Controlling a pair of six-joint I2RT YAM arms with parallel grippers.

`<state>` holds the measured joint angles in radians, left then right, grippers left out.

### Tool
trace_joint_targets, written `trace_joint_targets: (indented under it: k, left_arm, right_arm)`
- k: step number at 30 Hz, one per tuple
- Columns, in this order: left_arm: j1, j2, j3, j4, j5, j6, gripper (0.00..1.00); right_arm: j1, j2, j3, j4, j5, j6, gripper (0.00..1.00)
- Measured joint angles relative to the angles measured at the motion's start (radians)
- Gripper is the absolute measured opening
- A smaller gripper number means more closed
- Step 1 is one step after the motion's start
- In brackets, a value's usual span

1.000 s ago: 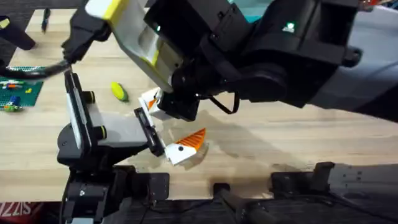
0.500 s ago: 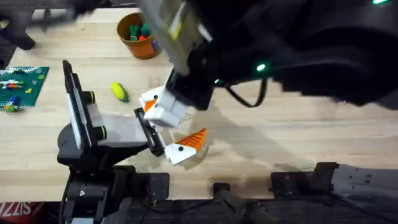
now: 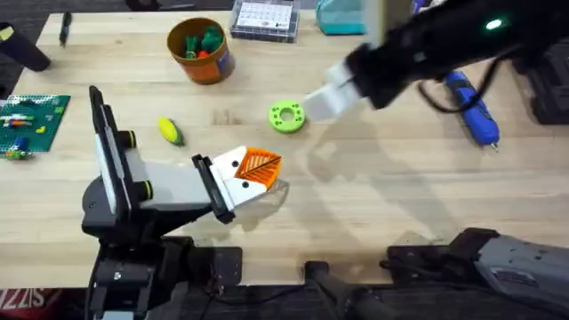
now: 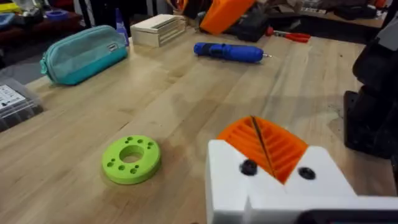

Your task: Pick up the gripper from the table and insert it into the empty holder that is missing its gripper. Then pick up a screw, insert it into the mounting hole, and use the screwdriver to tighten it. Finally, clean up the table by picking up the vegetable and placing it into the bucket.

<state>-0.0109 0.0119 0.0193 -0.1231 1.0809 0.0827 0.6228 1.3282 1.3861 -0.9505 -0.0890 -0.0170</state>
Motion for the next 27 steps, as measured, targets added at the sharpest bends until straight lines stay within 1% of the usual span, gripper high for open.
trace_joint_targets:
  k: [6,10,15,19,22,24,27]
  left_arm:
    - [0.0,0.0,0.0,0.0,0.0,0.0,0.018]
    - [0.0,0.0,0.0,0.0,0.0,0.0,0.018]
    - [0.0,0.0,0.0,0.0,0.0,0.0,0.018]
    - [0.0,0.0,0.0,0.0,0.0,0.0,0.018]
    - [0.0,0.0,0.0,0.0,0.0,0.0,0.018]
    - [0.0,0.0,0.0,0.0,0.0,0.0,0.018]
    - [0.0,0.0,0.0,0.0,0.0,0.0,0.018]
  right_arm:
    - [-0.251,-0.028,0.0,-0.14,0.0,-0.018,0.993]
    - [-0.443,-0.026,0.0,-0.203,0.005,-0.113,0.994]
    - [-0.638,-0.005,0.0,-0.225,0.011,-0.265,0.994]
    - [-0.766,0.038,0.0,-0.22,0.015,-0.416,0.994]
    - [-0.846,0.078,0.0,-0.189,0.043,-0.498,0.994]
    - [-0.887,0.103,0.0,-0.18,0.057,-0.529,0.994]
    - [-0.924,0.137,0.0,-0.142,0.071,-0.556,0.994]
